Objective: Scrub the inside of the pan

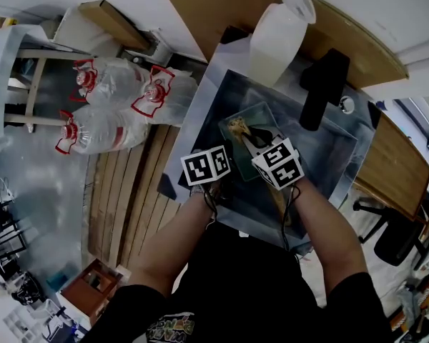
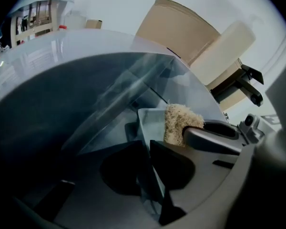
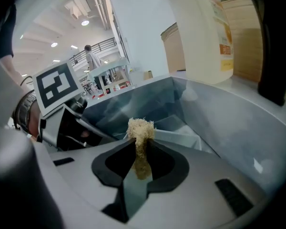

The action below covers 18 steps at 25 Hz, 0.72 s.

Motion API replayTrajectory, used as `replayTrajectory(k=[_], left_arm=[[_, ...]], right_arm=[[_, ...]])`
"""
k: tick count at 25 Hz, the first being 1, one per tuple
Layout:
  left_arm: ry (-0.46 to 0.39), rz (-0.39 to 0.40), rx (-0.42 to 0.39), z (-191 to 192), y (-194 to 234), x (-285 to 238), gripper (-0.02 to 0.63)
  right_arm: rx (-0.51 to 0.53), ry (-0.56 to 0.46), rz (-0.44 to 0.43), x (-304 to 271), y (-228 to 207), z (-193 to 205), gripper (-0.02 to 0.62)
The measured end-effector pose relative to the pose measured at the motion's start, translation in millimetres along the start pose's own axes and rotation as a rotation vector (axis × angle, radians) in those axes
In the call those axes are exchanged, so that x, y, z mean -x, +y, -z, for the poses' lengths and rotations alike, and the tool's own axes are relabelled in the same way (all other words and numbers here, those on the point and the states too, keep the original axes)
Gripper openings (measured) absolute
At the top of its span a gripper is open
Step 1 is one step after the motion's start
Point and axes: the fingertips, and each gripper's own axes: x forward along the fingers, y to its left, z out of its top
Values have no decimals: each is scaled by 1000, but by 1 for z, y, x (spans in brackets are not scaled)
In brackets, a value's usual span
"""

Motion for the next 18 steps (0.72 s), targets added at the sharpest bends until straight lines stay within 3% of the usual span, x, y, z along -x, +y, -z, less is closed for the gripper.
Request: replayTrajectory(k=[9,18], left_arm=[[4,30,37,1,1,-7,60],[0,43,49,1,3,-8,60]], right_arm=[[15,43,-37,-32,10,-2,78],[7,47,-15,-40,8,-4,78]])
